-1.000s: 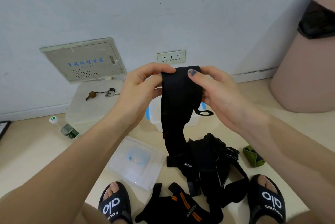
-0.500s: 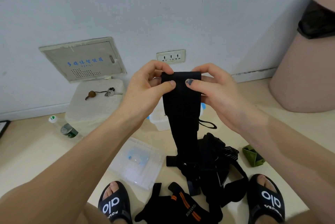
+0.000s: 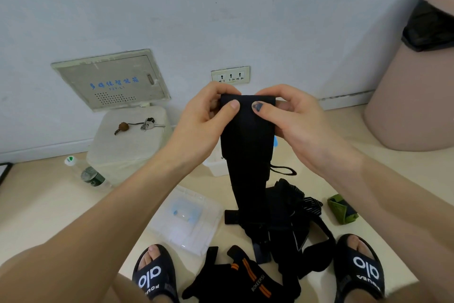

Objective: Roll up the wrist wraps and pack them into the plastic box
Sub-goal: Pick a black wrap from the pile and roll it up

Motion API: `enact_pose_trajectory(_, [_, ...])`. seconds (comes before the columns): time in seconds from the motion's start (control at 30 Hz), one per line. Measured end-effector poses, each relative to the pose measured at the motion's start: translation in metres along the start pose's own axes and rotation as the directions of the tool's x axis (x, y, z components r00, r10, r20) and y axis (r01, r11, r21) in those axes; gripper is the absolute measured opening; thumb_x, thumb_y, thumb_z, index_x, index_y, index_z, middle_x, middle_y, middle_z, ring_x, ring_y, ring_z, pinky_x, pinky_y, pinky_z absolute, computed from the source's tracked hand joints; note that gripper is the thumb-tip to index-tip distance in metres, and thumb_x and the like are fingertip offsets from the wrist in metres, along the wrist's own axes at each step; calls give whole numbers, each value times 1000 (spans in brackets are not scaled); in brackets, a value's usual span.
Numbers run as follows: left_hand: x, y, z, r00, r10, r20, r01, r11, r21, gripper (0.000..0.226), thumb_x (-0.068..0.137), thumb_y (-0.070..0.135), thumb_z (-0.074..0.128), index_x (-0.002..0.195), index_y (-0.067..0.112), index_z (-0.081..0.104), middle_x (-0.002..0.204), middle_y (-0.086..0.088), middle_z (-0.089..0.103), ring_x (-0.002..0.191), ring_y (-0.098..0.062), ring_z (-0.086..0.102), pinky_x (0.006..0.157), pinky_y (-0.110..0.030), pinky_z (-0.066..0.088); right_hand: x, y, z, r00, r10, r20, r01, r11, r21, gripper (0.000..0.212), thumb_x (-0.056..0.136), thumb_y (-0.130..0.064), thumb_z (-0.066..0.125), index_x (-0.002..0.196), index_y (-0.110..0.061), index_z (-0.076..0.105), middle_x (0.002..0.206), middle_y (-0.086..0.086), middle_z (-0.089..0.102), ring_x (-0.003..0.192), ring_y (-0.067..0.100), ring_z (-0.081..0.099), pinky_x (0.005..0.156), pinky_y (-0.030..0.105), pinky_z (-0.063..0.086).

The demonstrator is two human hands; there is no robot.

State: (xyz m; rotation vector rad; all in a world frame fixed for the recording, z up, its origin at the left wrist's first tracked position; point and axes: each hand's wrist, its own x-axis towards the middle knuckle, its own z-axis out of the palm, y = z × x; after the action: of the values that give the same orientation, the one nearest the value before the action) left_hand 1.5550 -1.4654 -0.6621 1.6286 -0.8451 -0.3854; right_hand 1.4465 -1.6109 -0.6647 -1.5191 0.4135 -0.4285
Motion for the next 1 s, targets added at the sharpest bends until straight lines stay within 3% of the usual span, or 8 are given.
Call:
enact_pose_trajectory(0.17, [0,0,-1,1000,-7,15,7,1000,-4,16,102,2,56,115,9,62,101,-8,67,92,-13,66,82,-27,55,-1,0,-2,996,-93,17,95,973,-211,6,99,-12,64,102,-16,67,88,11,77,87,32,74,87,55,58])
enact_pose_trajectory(0.27, [0,1,-2,999,-10,40,11,1000,-11,18,99,-2,58,111,11,62,98,-2,66,90,-10,64,81,-25,54,-2,1,-1,993,-115,19,116,969,-216,10,99,-9,64,96,-18,66,85,13,75,85,37,72,83,59,58])
enact_pose_trajectory(0.4, [0,2,-2,999,16,39,-16,1000,2,22,96,-4,58,101,17,60,91,1,63,84,-12,57,76,-29,47,-2,0,0,994,-97,46,103,980,-168,11,99,-7,63,99,-17,66,88,19,72,77,25,69,81,52,59])
enact_pose_trajectory(0.6, [-2,1,-1,998,63,7,-63,998,12,19,95,-6,57,102,11,60,90,-9,63,82,-18,55,74,-36,45,-1,-1,2,996,5,87,-3,1000,-23,15,103,-23,61,108,-14,72,83,-3,69,82,10,70,77,27,59])
enact_pose_trajectory(0.77, [-4,2,3,997,71,-8,-71,997,4,28,95,-8,56,96,20,60,87,3,63,79,-12,55,69,-26,44,-1,-2,3,998,9,66,-9,1000,6,9,100,-16,64,103,-13,72,82,-2,71,81,11,70,75,26,58])
enact_pose_trajectory(0.83, [-4,2,4,998,61,-6,-61,998,10,30,95,-7,56,95,22,59,85,9,62,77,-10,53,68,-22,43,0,-2,2,998,20,66,-21,1000,20,7,97,-12,67,102,-15,72,83,3,71,82,14,70,80,32,57])
enact_pose_trajectory(0.9, [-4,1,4,999,49,5,-49,998,34,31,96,-5,55,94,26,58,85,10,61,77,-12,52,67,-25,41,-1,-1,2,998,19,62,-20,1000,22,9,95,-9,69,100,-16,72,86,7,71,83,18,70,87,39,57])
enact_pose_trajectory(1.0, [-5,2,5,999,-10,54,7,999,52,28,98,0,52,97,28,54,81,5,56,72,-16,48,62,-29,37,-2,0,2,999,10,42,-12,999,33,13,94,-4,70,99,-16,72,87,8,73,83,17,71,86,35,59])
